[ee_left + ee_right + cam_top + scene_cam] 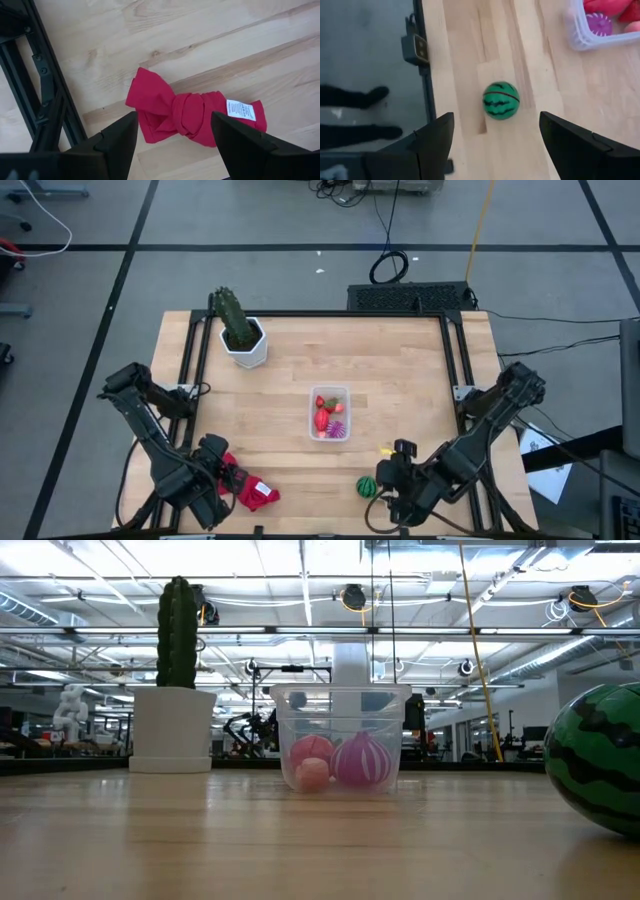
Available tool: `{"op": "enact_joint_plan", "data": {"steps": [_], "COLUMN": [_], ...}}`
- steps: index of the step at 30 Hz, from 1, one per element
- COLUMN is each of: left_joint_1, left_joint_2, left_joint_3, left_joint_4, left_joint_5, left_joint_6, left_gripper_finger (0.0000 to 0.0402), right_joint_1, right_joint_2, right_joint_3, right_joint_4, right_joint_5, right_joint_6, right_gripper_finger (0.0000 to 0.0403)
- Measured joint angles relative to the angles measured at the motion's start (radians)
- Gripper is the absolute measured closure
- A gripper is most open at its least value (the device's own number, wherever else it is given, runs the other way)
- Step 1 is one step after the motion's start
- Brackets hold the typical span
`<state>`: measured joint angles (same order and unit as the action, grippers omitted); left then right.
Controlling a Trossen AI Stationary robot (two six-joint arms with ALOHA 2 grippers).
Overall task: Pick and placing Produce into tupperware
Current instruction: Put the green watermelon into the transparent bin
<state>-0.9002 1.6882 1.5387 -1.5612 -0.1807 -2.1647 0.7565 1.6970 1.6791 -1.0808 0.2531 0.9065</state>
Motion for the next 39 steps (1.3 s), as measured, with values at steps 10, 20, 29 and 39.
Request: {"op": "enact_joint_plan", "data": {"steps": [10,20,29,39], "left_joint_1": [0.034,0.039,0.039,0.039], "left_joint_2": [0.000,0.000,0.000,0.000], "left_joint_3": [0.000,0.000,0.000,0.000], "left_joint_4": [0.000,-0.001,-0.005,-0.010], "left_joint_5": [0.041,0.079,0.095,0.083], "left_joint_6": [-0.018,-0.038,-0.044,-0.034], "left_gripper_finger": [0.0149,0.0149,0.0149,0.0149], "right_joint_1": [-0.003,-0.024,-0.020,-0.036], "right_joint_2": [-0.006,-0.006,-0.006,-0.006], "right_joint_3": [-0.008,-0.016,-0.042,-0.042], "right_joint_4": [0.000,0.008,-0.044,-0.168], "right_joint_5": [-0.020,-0.019,-0.015,-0.015], "right_joint_6": [-0.012,0.050,0.048,0.167], "right_gripper_finger": [0.0117,0.0117,0.0117,0.0117]}}
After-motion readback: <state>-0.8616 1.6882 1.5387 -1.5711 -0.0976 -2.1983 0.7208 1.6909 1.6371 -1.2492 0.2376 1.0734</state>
